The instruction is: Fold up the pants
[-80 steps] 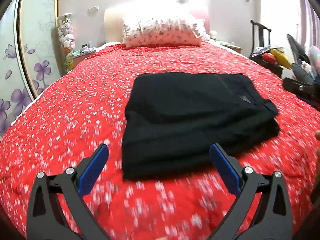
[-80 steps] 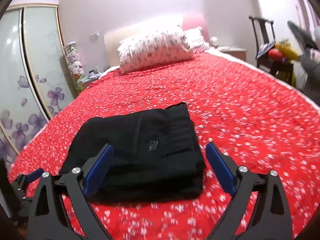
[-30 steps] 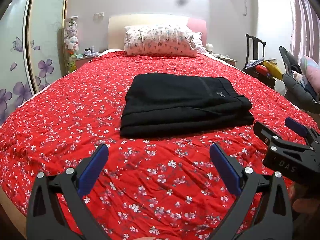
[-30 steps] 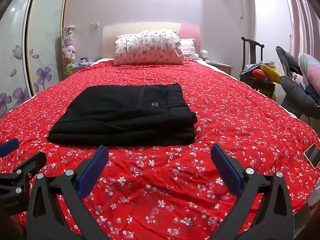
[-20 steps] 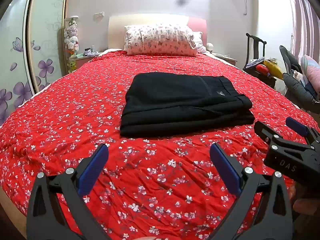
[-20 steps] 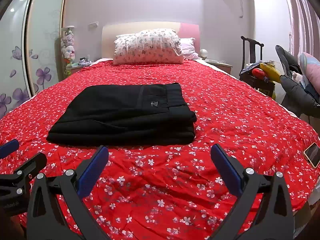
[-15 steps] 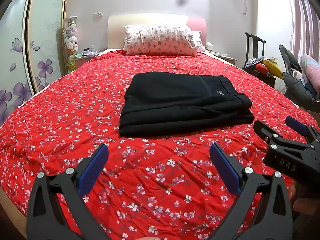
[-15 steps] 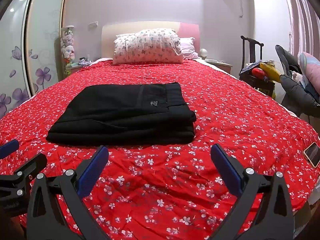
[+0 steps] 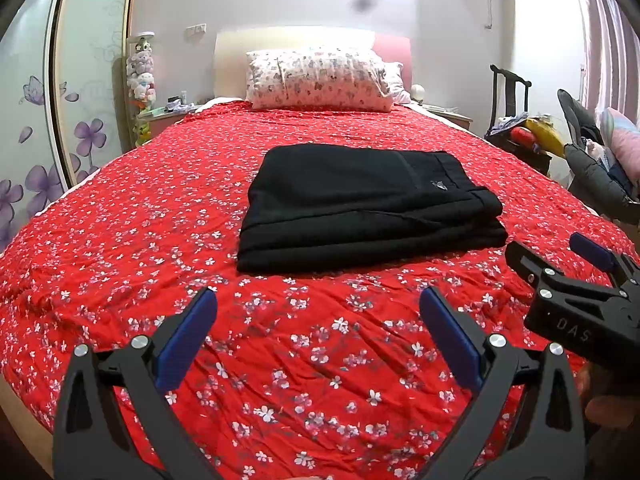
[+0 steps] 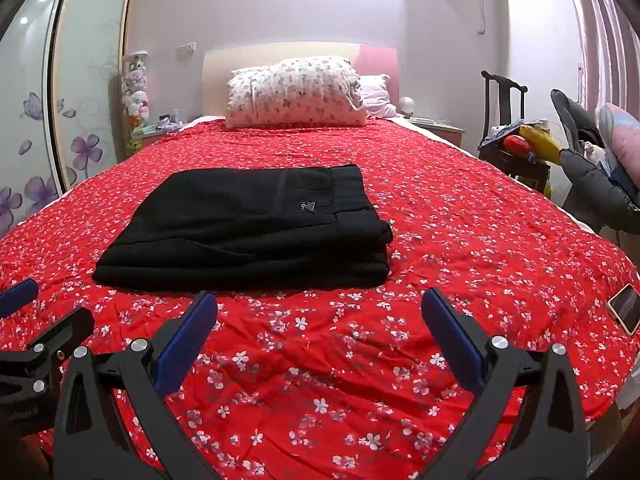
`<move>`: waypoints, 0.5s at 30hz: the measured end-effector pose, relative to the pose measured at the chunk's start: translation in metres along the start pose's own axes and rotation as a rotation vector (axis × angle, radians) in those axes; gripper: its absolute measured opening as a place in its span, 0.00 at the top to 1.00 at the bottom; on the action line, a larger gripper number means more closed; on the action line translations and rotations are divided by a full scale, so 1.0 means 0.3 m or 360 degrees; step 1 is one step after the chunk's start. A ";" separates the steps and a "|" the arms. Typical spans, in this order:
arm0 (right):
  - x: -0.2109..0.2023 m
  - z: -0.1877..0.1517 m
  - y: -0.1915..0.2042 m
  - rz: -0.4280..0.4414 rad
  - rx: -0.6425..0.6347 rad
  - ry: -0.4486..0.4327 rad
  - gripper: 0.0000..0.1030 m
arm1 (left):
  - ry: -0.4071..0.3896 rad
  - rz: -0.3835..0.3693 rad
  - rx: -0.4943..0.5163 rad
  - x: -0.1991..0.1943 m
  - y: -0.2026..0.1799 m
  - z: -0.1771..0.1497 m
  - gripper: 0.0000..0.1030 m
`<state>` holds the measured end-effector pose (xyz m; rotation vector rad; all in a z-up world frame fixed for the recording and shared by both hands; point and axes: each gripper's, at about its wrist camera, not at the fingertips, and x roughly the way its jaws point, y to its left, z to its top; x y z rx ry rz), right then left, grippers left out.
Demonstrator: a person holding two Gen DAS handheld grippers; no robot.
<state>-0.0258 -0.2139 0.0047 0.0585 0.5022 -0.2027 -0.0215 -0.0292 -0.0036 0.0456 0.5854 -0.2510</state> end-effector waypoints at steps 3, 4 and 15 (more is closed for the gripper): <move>-0.001 0.000 0.000 0.0000 0.0001 0.0001 0.01 | 0.0002 0.0001 -0.0001 0.000 0.001 0.002 0.02; -0.001 0.000 0.001 0.0000 0.0001 0.0000 0.01 | 0.0005 -0.0001 0.0000 0.002 0.003 0.003 0.02; 0.001 -0.001 -0.001 0.0001 0.0001 0.0004 0.01 | 0.0009 0.0002 -0.0002 0.003 0.010 0.001 0.02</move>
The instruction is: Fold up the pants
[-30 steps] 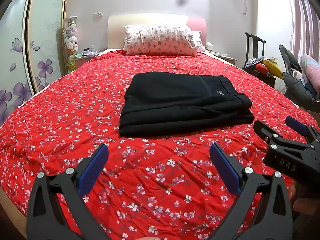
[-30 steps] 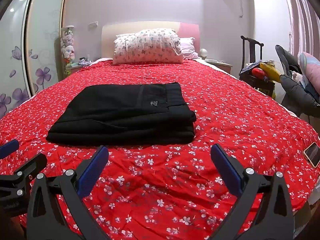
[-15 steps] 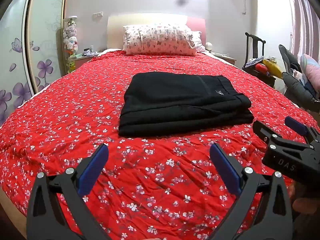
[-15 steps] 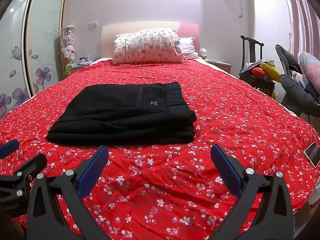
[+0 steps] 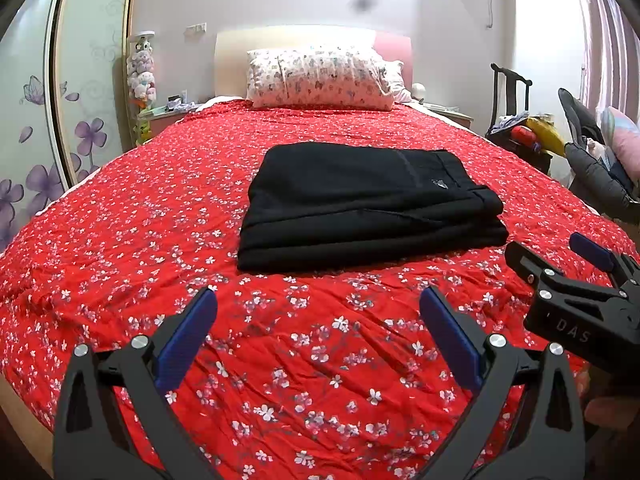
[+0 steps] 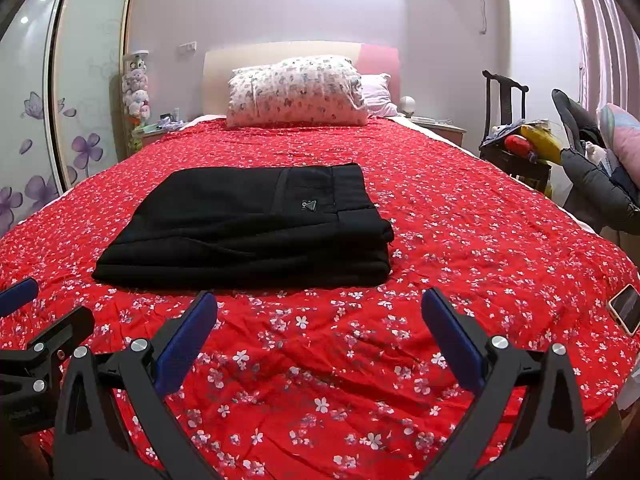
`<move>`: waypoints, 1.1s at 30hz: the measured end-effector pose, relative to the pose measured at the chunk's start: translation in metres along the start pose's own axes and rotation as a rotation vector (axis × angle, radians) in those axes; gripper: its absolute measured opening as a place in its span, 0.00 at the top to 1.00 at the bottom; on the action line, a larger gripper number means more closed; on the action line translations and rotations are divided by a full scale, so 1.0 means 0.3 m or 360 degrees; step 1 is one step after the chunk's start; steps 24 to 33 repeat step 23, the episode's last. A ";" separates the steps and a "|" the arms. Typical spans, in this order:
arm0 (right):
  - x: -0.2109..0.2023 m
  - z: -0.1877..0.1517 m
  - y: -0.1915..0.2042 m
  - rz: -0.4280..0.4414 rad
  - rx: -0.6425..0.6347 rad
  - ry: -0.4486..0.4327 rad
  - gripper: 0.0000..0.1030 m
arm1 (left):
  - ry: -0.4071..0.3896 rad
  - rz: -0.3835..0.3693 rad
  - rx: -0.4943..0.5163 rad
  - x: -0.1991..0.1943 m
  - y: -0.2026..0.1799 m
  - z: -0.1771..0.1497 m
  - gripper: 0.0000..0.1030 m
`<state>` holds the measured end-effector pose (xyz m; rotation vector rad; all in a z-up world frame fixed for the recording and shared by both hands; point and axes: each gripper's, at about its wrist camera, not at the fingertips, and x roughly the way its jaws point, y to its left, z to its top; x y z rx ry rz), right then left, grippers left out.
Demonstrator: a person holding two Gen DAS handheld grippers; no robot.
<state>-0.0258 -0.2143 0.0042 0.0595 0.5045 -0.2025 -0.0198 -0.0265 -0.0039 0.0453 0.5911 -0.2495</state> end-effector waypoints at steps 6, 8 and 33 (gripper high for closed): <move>0.014 -0.006 -0.011 0.0009 -0.0001 0.0011 0.01 | -0.0003 0.0009 -0.0010 -0.001 0.009 0.000 0.02; 0.018 -0.007 -0.014 0.0012 0.0002 0.0014 0.01 | -0.0011 0.0028 -0.0008 -0.002 0.013 0.003 0.02; 0.024 -0.005 -0.022 0.0010 0.0001 0.0018 0.01 | -0.0009 0.0004 -0.0010 -0.003 0.020 0.011 0.02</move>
